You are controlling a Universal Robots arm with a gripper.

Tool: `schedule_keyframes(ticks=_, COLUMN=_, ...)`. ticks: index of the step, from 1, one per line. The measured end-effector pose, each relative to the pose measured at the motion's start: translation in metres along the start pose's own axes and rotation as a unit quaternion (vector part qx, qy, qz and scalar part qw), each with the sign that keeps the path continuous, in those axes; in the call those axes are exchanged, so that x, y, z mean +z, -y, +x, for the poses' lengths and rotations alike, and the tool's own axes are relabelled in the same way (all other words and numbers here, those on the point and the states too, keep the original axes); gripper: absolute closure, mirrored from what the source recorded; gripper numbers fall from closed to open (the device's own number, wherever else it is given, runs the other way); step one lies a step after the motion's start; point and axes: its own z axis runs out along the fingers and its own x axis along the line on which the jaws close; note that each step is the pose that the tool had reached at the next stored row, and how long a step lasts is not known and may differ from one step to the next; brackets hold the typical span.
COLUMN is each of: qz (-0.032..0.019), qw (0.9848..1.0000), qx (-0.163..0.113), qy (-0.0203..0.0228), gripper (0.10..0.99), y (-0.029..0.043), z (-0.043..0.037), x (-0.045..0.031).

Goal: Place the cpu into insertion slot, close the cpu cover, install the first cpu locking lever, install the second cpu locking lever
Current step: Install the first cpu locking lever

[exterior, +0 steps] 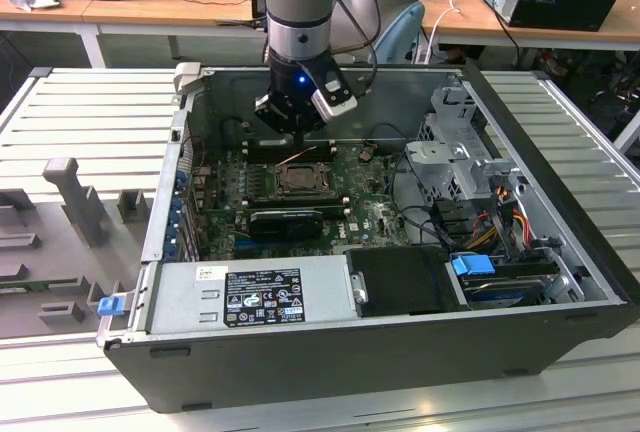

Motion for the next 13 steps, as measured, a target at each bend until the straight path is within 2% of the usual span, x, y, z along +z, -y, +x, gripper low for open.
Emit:
schedule_keyframes(ticks=4, qz=-0.0007, qw=0.9999, qx=-0.016, qy=-0.0015, gripper=0.98, y=0.0, z=-0.001, x=0.0021)
schedule_keyframes(ticks=13, qz=-0.0007, qw=0.9999, qx=-0.016, qy=-0.0015, gripper=0.98, y=-0.0037, z=-0.0109, x=0.0078)
